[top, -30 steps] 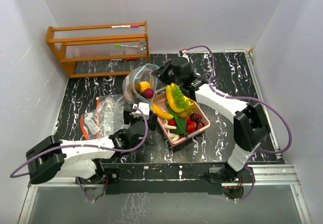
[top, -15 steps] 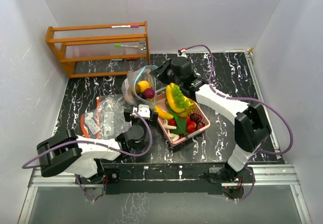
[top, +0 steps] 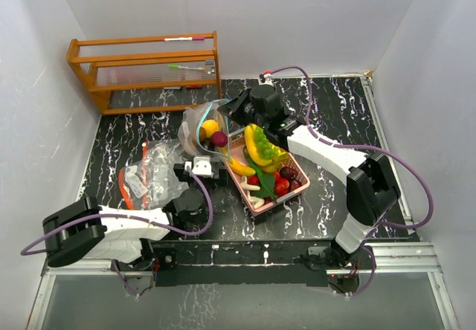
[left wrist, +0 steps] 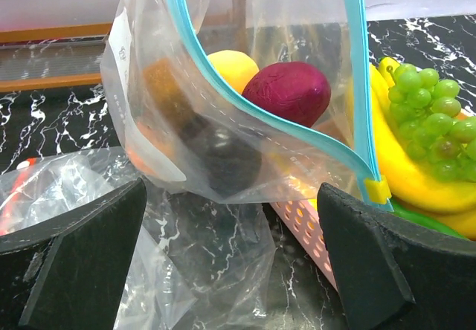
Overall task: Place the food in the zip-top bag and seal the zipper
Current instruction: Adjust the zipper food storage bag at the center of the board.
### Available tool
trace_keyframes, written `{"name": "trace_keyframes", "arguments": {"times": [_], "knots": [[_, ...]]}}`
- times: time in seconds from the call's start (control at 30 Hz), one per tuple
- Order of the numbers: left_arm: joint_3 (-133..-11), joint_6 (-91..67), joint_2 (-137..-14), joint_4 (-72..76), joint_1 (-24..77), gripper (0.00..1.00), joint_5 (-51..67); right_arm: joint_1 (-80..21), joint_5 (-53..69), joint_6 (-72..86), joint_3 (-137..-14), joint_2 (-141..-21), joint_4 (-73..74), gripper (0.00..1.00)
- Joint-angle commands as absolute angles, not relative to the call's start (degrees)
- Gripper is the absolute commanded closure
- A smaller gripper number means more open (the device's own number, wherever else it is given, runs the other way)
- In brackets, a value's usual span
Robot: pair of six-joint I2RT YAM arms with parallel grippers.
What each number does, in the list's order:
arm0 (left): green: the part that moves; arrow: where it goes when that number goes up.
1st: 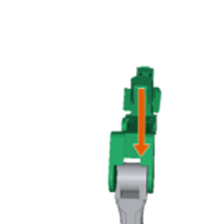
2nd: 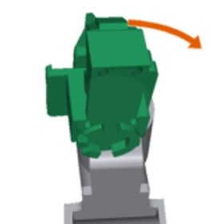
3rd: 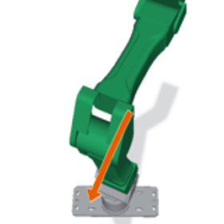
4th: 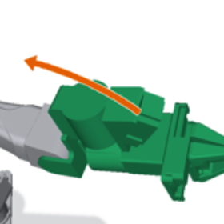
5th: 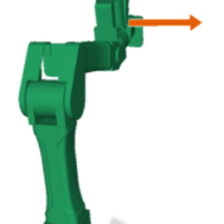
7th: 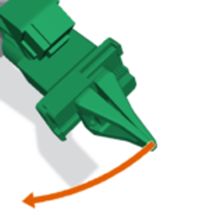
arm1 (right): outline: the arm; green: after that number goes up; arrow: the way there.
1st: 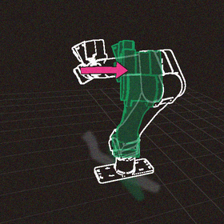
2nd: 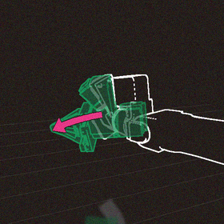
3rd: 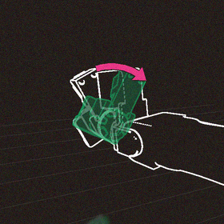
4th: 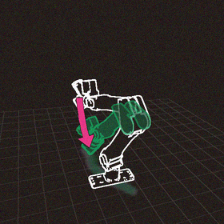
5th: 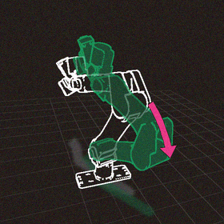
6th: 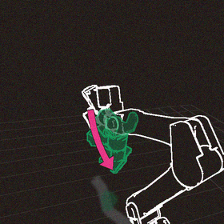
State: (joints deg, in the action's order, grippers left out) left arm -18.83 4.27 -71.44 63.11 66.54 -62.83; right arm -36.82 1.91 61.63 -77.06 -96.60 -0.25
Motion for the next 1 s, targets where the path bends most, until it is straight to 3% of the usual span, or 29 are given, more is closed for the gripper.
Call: {"name": "trace_keyframes", "arguments": {"times": [0.0, 0.23, 0.67, 0.97], "knots": [[-19.1, 2.9, -64.8, 59.4, 66.9, 0.03, -63.6, -37.3, 2.0, 62.0, -76.9, -92.1, -4.5, 0.92], [-22.4, 14.2, -61.9, 64.7, 64.9, 0.03, -60.9, -37.3, 1.0, 62.1, -73.1, -89.1, -3.4, 0.92], [-25.7, 15.1, -59.8, 61.8, 60.0, 0.03, -57.2, -36.0, -6.5, 65.9, -58.4, -80.3, -0.9, 0.92], [-26.7, -5.2, -48.0, 33.2, 60.0, 0.06, -47.5, -31.8, -5.6, 66.0, -58.2, -81.0, -1.3, 0.92]]}}
